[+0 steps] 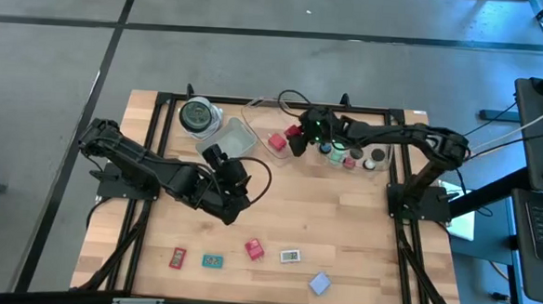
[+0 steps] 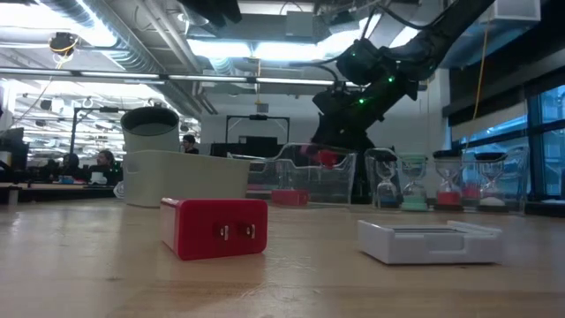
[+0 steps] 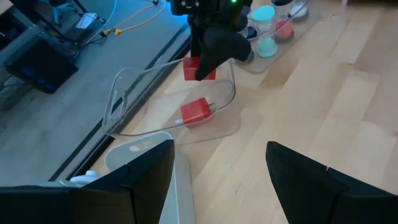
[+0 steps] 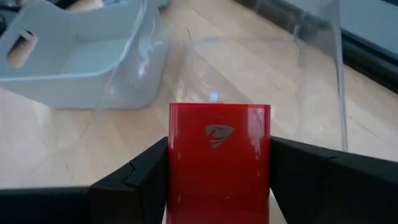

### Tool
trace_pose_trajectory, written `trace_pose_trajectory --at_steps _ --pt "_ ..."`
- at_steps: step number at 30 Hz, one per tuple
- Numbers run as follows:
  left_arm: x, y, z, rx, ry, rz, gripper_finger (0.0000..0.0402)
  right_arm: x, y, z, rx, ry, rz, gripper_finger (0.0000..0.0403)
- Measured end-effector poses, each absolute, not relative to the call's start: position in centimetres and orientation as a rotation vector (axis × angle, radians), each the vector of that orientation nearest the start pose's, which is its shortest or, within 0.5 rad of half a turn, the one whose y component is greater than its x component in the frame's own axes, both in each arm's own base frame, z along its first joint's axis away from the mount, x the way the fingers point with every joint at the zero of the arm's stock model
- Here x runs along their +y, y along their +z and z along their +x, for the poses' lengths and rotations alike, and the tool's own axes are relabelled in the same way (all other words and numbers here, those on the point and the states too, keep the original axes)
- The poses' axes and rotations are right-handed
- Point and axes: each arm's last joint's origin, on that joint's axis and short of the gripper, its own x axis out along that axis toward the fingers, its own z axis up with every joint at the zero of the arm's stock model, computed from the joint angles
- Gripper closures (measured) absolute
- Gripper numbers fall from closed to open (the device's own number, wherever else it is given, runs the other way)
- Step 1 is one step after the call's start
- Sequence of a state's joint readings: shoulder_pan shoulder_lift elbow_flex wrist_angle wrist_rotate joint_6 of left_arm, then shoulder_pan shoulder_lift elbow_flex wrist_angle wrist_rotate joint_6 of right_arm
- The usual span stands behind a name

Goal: Pick & Place Office items
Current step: Put the right red charger adapter into the left transparent bin

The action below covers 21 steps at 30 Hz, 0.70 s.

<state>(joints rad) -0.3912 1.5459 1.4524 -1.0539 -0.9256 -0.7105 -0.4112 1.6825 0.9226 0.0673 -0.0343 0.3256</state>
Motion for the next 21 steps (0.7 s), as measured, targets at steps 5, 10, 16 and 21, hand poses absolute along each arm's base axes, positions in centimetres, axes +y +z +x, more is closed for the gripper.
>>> trace_pose_trajectory --at_steps 5,10,16,21 --pt "-9.2 32.7 28.4 0.686 0.741 0.079 0.0151 -13.8 18.4 32.0 0.583 -0.459 0.464 0.019" --pt "-9.2 32.7 28.4 0.686 0.742 0.079 0.0151 -14.3 20.8 33.3 0.503 -0.436 0.427 0.019" --pt "-9.2 32.7 28.4 0.686 0.742 0.079 0.0151 -15.5 22.5 36.0 0.494 -0.42 0.369 0.019" --pt "-9.2 32.7 28.4 0.687 0.74 0.078 0.0151 -16.7 20.6 38.8 0.657 -0.434 0.392 0.019"
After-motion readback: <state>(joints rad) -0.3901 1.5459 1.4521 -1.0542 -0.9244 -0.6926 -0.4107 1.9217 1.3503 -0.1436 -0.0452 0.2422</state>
